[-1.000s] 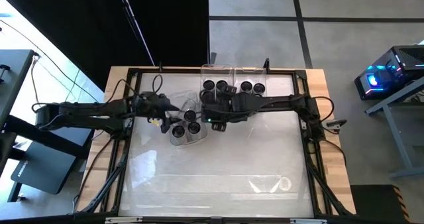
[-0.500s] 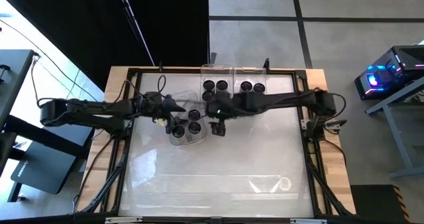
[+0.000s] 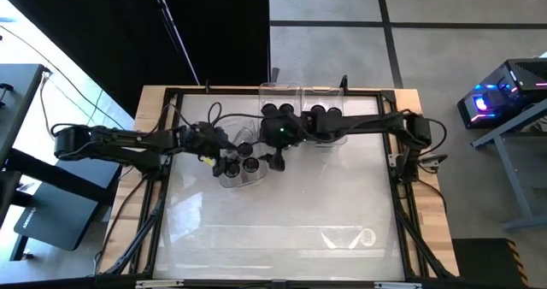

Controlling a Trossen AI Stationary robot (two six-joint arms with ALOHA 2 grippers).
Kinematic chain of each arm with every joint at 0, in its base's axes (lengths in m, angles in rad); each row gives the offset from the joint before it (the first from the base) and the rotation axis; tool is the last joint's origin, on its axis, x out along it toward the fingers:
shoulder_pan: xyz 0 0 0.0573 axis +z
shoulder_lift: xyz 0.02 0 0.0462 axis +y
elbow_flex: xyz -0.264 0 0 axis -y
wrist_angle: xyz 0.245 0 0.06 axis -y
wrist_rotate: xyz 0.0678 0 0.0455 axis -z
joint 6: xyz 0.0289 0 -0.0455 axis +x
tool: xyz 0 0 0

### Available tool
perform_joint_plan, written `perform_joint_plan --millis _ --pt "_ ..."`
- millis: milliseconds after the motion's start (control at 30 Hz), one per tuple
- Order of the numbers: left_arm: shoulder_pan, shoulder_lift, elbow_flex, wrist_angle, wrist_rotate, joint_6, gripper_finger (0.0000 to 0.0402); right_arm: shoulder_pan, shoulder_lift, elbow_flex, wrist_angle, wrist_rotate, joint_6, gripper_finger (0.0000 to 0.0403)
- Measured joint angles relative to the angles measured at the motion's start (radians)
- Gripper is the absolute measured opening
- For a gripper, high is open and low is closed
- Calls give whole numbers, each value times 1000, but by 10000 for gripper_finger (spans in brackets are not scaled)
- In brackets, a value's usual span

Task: Sort soda cans
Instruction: Adjust the white pink soda cans

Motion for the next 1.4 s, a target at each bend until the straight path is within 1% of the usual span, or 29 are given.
perform_joint_plan --millis 67,100,167,300,500,667,833,967,1233,1333,1400 --pt "0 8 0 -11 10 32 267 -1 25 0 26 -55 -11 321" --pt "1 12 0 -8 26 41 265 0 38 0 44 -61 -16 321" --pt "-1 22 0 6 50 49 256 0 71 0 101 -61 -16 321" --pt "-10 38 0 15 55 57 233 -10 110 0 218 -47 40 321" --pt "-21 42 0 42 44 60 203 -24 114 -1 325 -71 121 321" --pt "-24 42 0 66 42 70 188 -23 124 -1 299 -78 151 321" --pt "-24 41 0 72 40 86 177 -26 135 -1 287 -54 153 321" --pt "-24 41 -3 73 40 86 169 -25 147 -1 277 -55 155 321" --pt "-24 45 -80 118 40 26 160 -20 161 2 282 -58 123 320" --pt "-24 40 -84 152 39 17 160 -20 161 2 280 -64 121 310" --pt "-24 43 -99 166 37 18 160 -20 161 2 278 -79 121 293"
